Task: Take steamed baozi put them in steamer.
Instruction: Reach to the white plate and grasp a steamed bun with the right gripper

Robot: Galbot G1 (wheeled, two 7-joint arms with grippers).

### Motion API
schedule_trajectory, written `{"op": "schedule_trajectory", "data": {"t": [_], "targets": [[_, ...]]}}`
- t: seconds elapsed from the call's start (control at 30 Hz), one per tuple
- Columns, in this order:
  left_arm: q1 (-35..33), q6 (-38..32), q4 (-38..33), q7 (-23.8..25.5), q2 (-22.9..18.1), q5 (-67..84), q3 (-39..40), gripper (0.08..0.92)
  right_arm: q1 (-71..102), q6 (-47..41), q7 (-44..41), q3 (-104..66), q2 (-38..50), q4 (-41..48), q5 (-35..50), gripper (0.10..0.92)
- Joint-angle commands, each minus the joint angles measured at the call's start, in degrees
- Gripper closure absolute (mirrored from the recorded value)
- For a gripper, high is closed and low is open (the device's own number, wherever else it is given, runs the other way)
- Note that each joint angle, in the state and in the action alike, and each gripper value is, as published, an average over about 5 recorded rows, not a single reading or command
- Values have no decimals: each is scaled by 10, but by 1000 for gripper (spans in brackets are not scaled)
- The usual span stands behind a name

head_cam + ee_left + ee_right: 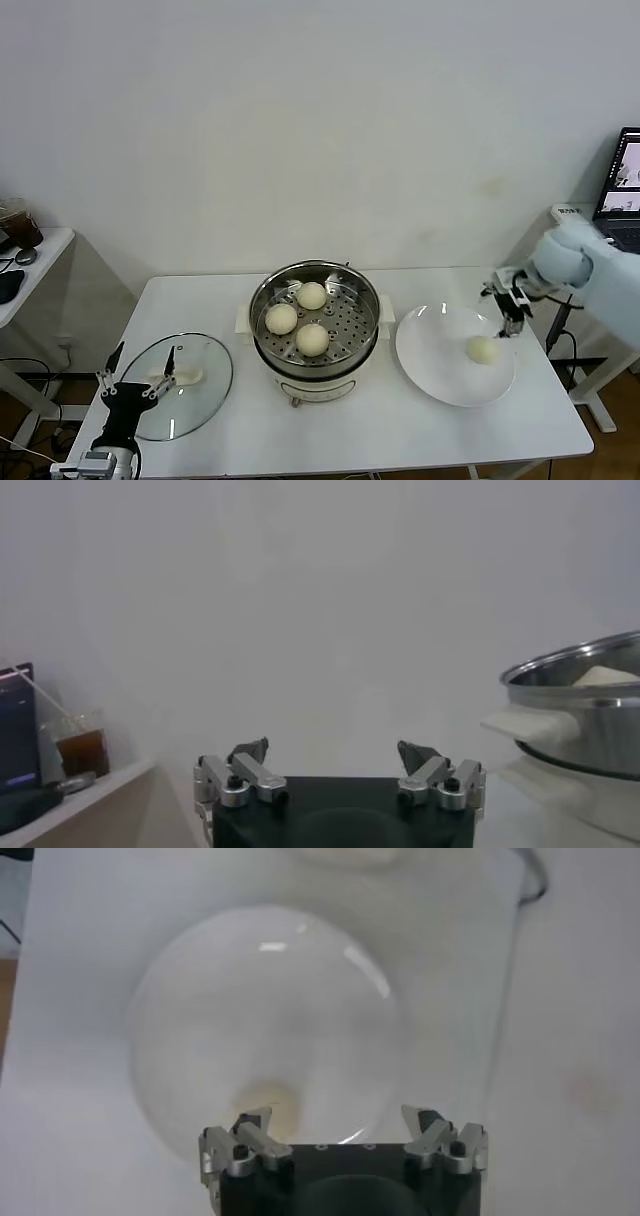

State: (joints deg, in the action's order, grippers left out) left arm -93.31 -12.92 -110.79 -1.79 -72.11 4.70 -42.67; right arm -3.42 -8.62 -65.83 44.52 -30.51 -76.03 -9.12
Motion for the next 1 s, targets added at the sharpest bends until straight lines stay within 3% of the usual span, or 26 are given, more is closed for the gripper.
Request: {"op": "schedule_trajectory", "data": {"t": [0.03,0.77,1.0], "targets": [[0,1,1,0,1,0,-2,177,126,7,4,-106,-45,87,-62,203],[-2,0,9,0,-1,1,-13,177,140,20,10,-128,-128,166,-110,205],[-4,0,8,0,-3,0,-13,177,141,6,10,-135,-128,166,-134,258]]}}
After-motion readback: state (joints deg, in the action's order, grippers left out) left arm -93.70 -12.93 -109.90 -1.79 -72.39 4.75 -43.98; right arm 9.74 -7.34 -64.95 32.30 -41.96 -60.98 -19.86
